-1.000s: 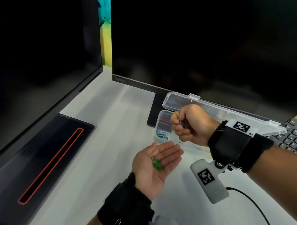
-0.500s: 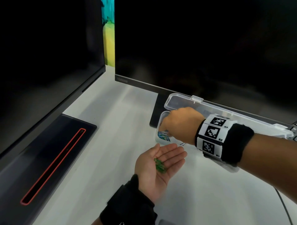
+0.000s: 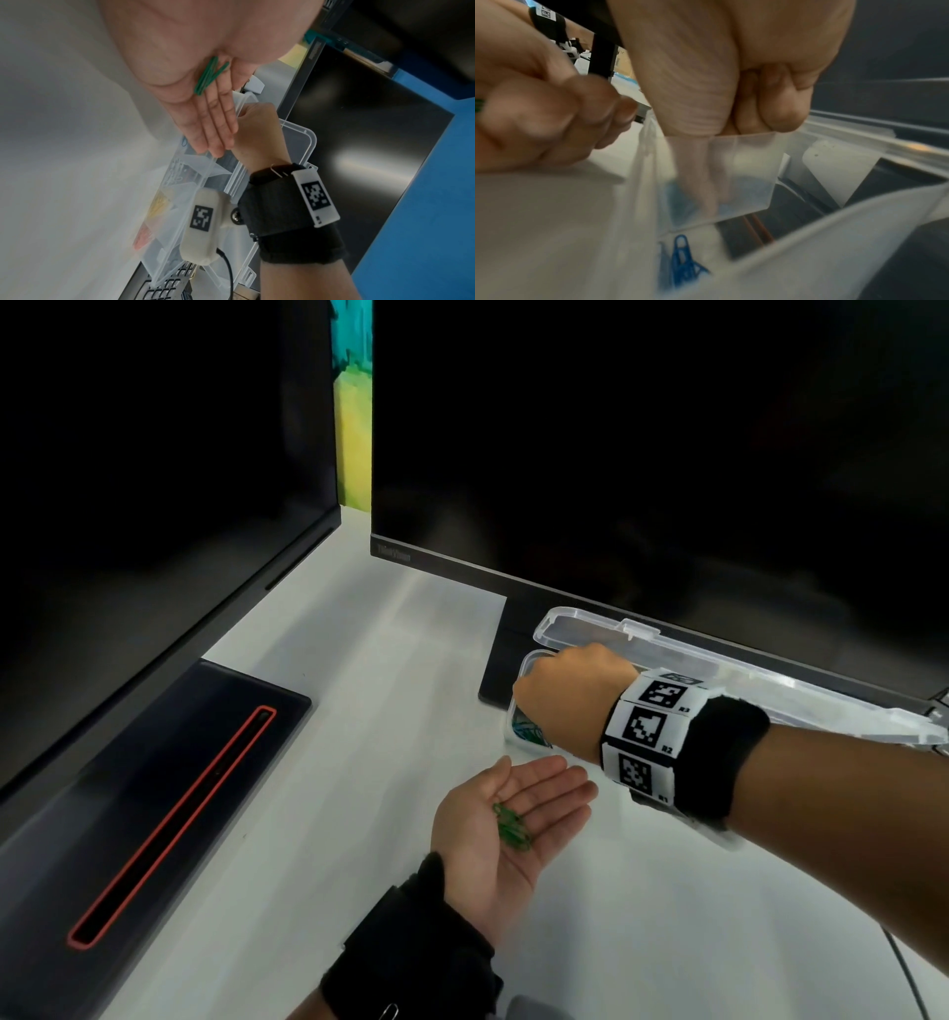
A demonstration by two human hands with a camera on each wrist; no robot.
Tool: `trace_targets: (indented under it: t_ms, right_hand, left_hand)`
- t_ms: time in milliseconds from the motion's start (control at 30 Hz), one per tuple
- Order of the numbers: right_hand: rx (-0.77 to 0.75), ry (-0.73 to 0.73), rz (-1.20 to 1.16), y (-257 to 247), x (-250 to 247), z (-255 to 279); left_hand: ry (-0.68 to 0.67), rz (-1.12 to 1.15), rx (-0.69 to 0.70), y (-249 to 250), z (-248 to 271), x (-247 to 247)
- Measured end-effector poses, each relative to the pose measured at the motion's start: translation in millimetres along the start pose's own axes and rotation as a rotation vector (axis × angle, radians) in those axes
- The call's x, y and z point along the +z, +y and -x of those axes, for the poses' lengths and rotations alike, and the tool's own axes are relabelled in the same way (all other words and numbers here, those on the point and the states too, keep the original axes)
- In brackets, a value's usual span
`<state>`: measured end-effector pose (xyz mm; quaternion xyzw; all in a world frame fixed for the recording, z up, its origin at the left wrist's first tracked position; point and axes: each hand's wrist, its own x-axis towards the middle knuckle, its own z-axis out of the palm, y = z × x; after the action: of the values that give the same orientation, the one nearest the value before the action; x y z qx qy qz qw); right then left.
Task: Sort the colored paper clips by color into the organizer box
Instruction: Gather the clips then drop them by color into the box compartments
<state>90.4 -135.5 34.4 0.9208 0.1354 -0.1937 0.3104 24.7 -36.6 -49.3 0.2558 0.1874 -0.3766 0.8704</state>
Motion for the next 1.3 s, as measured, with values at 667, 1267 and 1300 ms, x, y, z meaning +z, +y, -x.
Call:
trace_targets:
  t_ms: [667,1267,1300]
  right_hand:
    - [0.299,-0.005,-0.920,47.6,32.3,46.3]
    - [0.387,-0.053,-1.103,46.6,18.1,37.8]
    - [0.379,-0.059,-1.108,47.4,18.4,37.6]
  left_hand:
    - [0.015,0.002,0.021,-0.3,0.4,0.1]
    - [-0.002,0.023,0.024,-0.8,0.5,0.9]
    - [-0.003,0.024,0.024,-0.8,0.7,0.7]
